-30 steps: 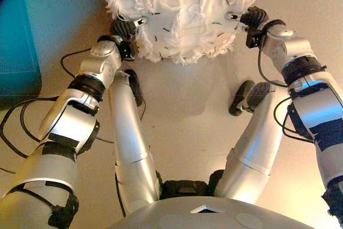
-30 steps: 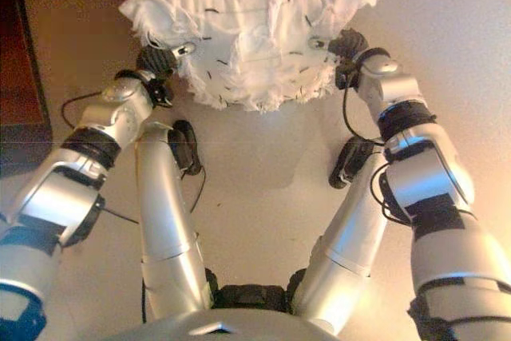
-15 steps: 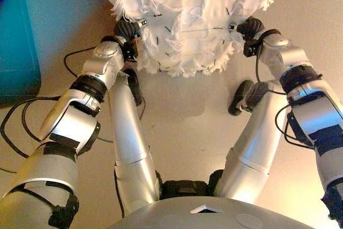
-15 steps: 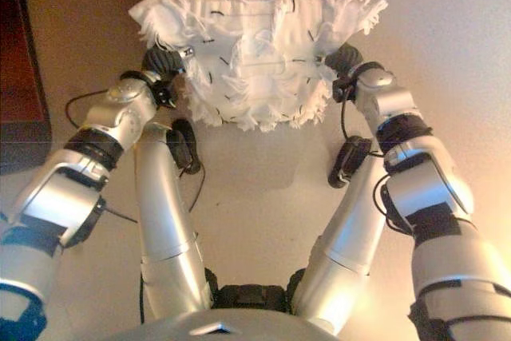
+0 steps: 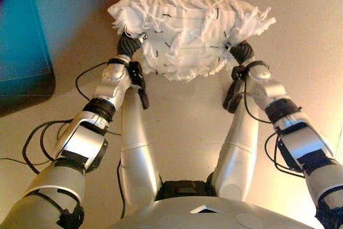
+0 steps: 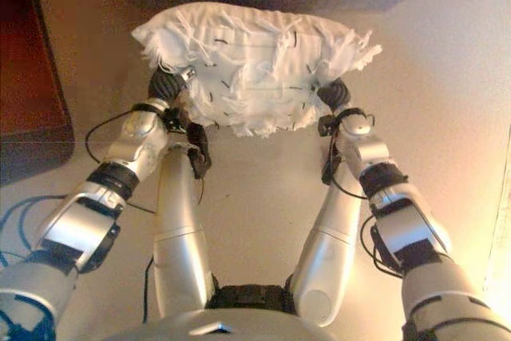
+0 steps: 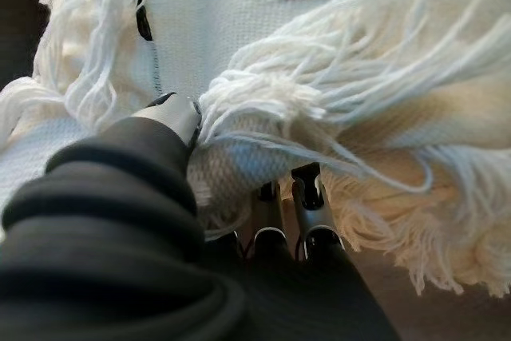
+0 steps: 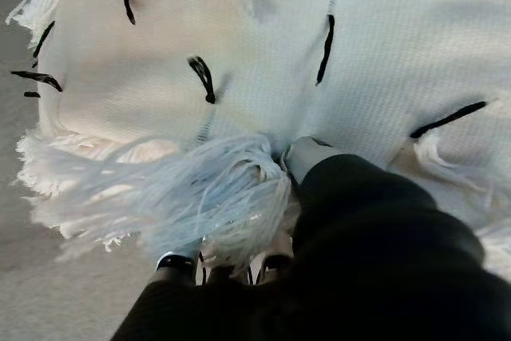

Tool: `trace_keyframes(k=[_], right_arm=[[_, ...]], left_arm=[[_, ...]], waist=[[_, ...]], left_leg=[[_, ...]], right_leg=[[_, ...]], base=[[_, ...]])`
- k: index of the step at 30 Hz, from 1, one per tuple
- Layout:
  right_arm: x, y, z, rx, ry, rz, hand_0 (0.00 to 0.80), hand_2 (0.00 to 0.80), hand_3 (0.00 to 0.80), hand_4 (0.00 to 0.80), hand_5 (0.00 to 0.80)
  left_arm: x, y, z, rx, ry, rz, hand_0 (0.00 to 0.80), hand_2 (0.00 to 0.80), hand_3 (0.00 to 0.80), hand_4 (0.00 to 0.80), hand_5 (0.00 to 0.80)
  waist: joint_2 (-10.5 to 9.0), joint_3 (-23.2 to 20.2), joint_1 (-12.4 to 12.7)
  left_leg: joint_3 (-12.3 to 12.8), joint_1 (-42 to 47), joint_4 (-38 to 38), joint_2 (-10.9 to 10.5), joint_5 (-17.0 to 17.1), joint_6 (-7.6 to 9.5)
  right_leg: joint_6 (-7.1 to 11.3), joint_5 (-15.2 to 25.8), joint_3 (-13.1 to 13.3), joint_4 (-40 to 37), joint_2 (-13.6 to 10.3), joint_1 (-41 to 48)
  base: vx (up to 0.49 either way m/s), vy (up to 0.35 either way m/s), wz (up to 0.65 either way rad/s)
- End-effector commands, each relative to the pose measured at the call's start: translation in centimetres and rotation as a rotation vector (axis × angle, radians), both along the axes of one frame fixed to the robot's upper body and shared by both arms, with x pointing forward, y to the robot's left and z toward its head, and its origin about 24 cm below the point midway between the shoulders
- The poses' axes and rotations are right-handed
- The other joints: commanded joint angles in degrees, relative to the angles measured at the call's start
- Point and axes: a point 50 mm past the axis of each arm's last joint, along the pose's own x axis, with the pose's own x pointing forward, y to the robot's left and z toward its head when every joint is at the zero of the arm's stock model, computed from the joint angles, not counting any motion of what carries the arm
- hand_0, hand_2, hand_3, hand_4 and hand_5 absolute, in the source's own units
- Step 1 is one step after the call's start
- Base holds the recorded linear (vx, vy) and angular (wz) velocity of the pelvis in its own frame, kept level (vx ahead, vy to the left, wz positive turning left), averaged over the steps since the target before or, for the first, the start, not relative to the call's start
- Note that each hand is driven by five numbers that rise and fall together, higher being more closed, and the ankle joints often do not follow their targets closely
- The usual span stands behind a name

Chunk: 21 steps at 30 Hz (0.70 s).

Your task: Pick up the cushion and take it to the sofa

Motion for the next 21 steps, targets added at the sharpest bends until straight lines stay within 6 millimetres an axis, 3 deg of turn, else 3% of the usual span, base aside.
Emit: trace_keyframes(k=[1, 4, 9, 13, 18, 21], right_arm=[[-1.3, 4.8, 1.5, 0.125, -0.176, 0.132, 0.800, 0.800, 0.800, 0.800, 0.800], [-2.7, 4.6, 0.1, 0.136, -0.168, 0.114, 0.800, 0.800, 0.800, 0.800, 0.800], [-4.6, 3.9, -0.8, 0.225, -0.178, 0.135, 0.800, 0.800, 0.800, 0.800, 0.800], [-5.6, 4.0, -2.0, 0.242, -0.152, 0.144, 0.800, 0.800, 0.800, 0.800, 0.800], [-5.9, 5.0, -3.3, 0.255, -0.065, 0.195, 0.800, 0.800, 0.800, 0.800, 0.800], [-6.2, 5.5, -4.0, 0.234, 0.014, 0.230, 0.800, 0.800, 0.800, 0.800, 0.800]], left_arm=[[-1.0, -4.9, 1.5, -0.102, -0.160, -0.163, 0.800, 0.800, 0.800, 0.800, 0.800], [-1.7, -3.9, 0.2, -0.079, -0.136, -0.136, 0.800, 0.800, 0.800, 0.800, 0.800], [-2.8, -2.2, -0.5, -0.111, -0.130, -0.082, 0.800, 0.800, 0.800, 0.800, 0.800], [-3.9, -2.1, -1.6, -0.119, -0.118, -0.052, 0.800, 0.800, 0.800, 0.800, 0.800], [-4.9, -0.9, -3.1, -0.127, -0.064, -0.012, 0.800, 0.800, 0.800, 0.800, 0.800], [-6.1, -0.1, -4.5, -0.160, -0.015, 0.030, 0.800, 0.800, 0.800, 0.800, 0.800]], waist=[[0.14, -8.5, 2.1], [-0.92, -10.6, 2.2], [-2.13, -13.8, 2.2], [-3.23, -16.8, 1.9], [-4.05, -20.9, 2.0], [-4.38, -23.5, 2.5]], left_leg=[[2.6, 8.6, -7.1, -3.2, 2.0, 4.46], [3.4, 17.4, -15.0, -4.1, 3.2, 4.36], [4.6, 28.0, -24.8, -3.6, 4.8, 4.71], [5.5, 35.4, -33.6, -4.0, 8.8, 5.26], [5.0, 44.3, -41.7, -4.9, 10.9, 5.37], [2.5, 47.7, -40.8, -7.8, 8.7, 5.90]], right_leg=[[-7.97, 8.7, -3.3, -6.5, 1.2, 6.2], [-7.29, 11.0, -5.3, -15.0, 1.1, 15.1], [-6.00, 13.2, -7.3, -26.1, 1.4, 26.1], [-5.07, 16.0, -8.2, -34.0, 2.2, 33.4], [-3.94, 16.4, -6.8, -41.1, 4.6, 41.3], [-3.45, 17.1, -4.5, -45.0, 5.4, 45.3]], base=[[0.144, 0.003, -0.04], [0.208, 0.006, -0.06], [0.089, -0.006, -0.15], [0.017, -0.018, -0.05], [0.127, 0.035, -0.15], [0.226, 0.168, -0.67]])
